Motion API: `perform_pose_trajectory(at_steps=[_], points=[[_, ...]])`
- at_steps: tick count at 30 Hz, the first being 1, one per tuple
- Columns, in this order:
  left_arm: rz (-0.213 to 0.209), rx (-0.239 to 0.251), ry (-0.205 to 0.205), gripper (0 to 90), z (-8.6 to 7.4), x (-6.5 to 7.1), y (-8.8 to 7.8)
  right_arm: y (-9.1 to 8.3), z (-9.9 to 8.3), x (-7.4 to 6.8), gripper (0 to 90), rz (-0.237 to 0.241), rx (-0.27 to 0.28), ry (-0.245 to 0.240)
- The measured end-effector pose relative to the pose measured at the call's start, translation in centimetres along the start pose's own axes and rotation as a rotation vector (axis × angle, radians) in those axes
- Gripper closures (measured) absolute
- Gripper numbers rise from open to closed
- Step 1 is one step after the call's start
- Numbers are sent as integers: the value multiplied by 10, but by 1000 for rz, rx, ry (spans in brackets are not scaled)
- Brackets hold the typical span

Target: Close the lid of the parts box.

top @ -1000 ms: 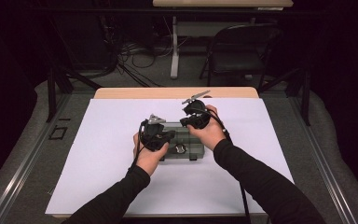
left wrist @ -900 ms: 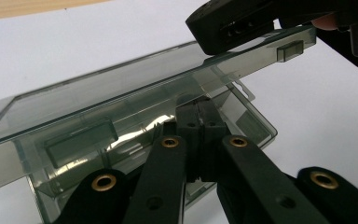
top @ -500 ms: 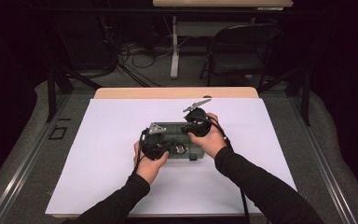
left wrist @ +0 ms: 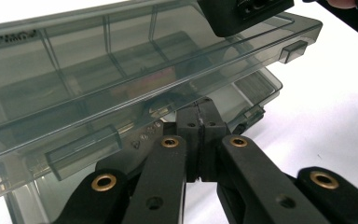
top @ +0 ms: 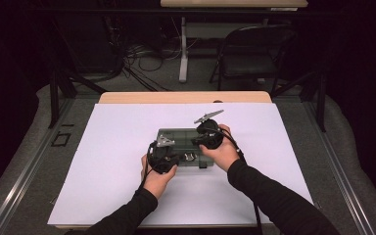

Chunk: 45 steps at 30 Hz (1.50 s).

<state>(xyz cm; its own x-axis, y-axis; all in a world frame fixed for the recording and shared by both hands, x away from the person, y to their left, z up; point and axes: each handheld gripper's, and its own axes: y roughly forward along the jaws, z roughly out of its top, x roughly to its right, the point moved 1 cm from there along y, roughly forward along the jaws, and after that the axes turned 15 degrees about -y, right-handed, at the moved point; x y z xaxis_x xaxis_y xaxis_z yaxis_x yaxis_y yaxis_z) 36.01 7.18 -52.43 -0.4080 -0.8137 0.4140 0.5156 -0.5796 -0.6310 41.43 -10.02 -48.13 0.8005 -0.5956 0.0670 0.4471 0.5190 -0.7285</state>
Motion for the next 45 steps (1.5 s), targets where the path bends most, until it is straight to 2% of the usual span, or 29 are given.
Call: perform_pose_trajectory(at_steps=[13,18,21,23,26,32,40,42,45], points=[[5,-17,-2,900,-12,-3,2,5,-10,-5,900,9,-7,-9],[2,-19,10,900,-13,-2,0,6,-11,-7,900,10,-6,-5],[-2,-23,13,900,-15,-1,-3,6,-12,-7,900,18,-20,-4],[-5,-26,20,900,-15,1,-8,8,-13,-7,900,13,-11,-7],[-5,-13,27,900,-9,1,-18,9,-15,-8,900,16,-21,-8],[31,-20,35,900,6,-8,-30,11,-16,-9,900,19,-25,-10],[57,-18,8,900,11,-28,-33,14,-20,-10,900,19,-27,-7],[62,-27,5,900,11,-32,-33,14,-21,-10,900,22,-47,-12],[65,-46,15,900,10,-35,-31,16,-23,-10,900,17,-33,-6]])
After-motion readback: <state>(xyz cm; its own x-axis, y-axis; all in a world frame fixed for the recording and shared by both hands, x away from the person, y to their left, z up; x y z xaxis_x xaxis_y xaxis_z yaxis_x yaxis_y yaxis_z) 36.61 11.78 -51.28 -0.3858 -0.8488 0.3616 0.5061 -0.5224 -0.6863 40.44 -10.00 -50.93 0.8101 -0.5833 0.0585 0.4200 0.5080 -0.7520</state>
